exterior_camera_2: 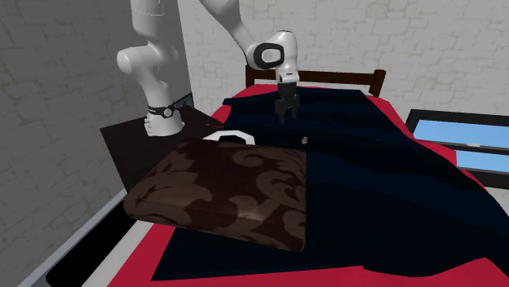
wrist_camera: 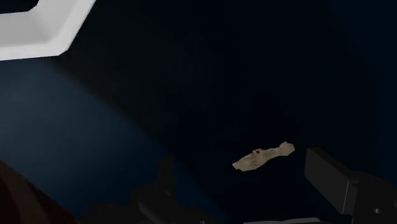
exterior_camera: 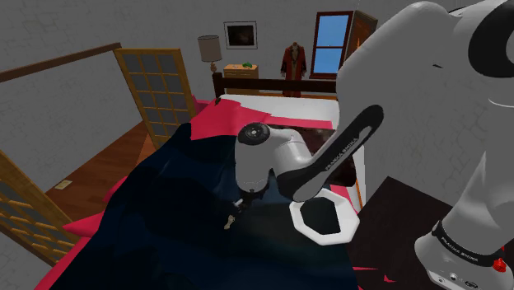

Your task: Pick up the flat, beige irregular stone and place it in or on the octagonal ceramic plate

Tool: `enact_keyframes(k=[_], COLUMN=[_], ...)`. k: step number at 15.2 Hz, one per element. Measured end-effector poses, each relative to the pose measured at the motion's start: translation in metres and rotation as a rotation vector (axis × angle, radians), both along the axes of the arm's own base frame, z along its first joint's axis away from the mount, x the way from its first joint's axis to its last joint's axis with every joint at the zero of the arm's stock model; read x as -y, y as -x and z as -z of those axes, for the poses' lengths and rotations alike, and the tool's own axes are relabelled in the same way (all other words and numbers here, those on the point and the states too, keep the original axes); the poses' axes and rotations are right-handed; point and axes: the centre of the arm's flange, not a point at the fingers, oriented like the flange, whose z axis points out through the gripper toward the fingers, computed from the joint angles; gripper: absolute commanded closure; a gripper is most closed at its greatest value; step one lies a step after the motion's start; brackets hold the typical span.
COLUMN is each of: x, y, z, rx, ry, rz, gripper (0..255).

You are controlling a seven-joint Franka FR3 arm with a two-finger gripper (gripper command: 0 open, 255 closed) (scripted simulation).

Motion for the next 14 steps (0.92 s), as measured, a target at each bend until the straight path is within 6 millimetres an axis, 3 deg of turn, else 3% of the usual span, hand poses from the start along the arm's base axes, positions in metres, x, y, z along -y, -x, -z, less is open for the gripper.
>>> enact_keyframes(k=[7,14], x=[-0.059,-0.059], y=[-0.028,-0.035], z=[0.053,0.088], rx=[0.013,0.015], ry=[-0.006,-0.006], rz=[0.008,0.01], gripper=[0,0])
